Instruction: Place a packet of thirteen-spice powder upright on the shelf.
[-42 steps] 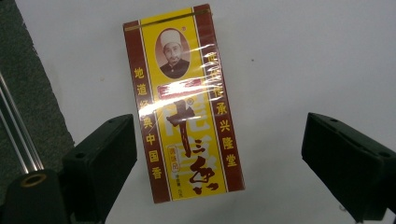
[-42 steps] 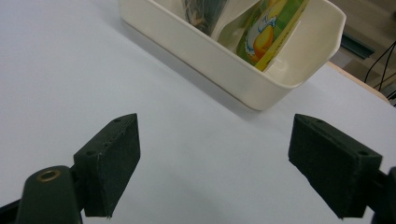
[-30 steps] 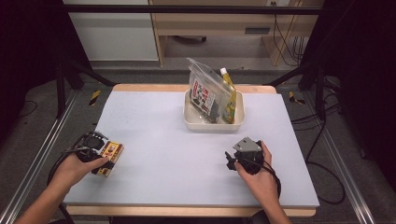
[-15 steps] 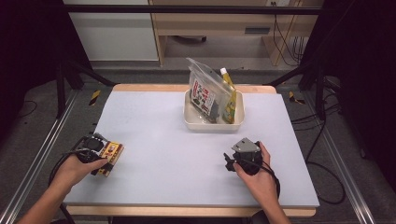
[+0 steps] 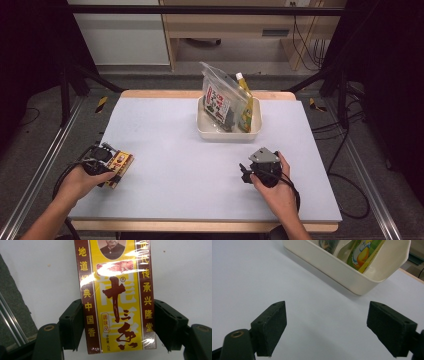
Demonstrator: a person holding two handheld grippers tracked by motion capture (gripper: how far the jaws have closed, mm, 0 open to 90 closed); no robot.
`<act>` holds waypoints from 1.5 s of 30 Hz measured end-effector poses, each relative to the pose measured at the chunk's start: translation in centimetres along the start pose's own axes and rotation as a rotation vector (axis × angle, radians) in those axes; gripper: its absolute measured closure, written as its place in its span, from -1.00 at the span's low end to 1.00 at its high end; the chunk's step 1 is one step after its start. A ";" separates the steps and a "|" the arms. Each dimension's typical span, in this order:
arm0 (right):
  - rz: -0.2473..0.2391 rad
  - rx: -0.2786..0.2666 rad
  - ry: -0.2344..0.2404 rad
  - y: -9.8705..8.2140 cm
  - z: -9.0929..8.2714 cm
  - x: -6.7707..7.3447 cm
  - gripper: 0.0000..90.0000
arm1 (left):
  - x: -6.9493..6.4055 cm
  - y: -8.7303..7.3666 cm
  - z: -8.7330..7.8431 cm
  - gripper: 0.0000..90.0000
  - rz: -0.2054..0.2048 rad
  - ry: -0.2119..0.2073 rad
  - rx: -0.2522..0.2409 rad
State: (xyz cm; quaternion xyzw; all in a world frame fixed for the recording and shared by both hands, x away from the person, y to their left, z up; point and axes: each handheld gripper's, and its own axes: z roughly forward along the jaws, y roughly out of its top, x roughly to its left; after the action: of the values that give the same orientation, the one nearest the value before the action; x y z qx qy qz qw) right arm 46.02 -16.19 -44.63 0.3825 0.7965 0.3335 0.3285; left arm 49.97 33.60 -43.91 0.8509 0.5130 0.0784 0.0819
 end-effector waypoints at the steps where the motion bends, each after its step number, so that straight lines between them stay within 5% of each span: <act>1: 0.000 0.000 0.000 0.0 0.0 0.0 -0.63 | -0.1 0.0 0.0 -0.32 0.004 0.008 -0.005; 9: 0.000 -0.003 0.002 0.1 0.0 0.1 -0.63 | -2.0 1.3 -1.5 -0.30 0.103 0.018 -0.050; 23: 0.043 0.019 -0.008 -0.1 0.3 -0.4 -0.63 | -7.7 4.6 -3.5 -0.29 0.307 0.044 -0.140; 32: 0.081 0.055 -0.046 -0.3 0.6 -0.9 -0.65 | -11.8 6.0 -3.7 -0.29 0.427 0.039 -0.175; 45: 0.101 0.038 -0.022 -0.1 0.4 -0.9 -0.57 | -15.5 7.9 -3.2 -0.29 0.538 0.025 -0.231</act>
State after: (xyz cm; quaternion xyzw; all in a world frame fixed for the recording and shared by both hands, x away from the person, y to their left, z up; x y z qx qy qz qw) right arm 46.77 -16.90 -44.71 0.4321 0.7786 0.3304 0.3129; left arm 48.92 16.41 -39.79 0.9404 0.2574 0.1656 0.1484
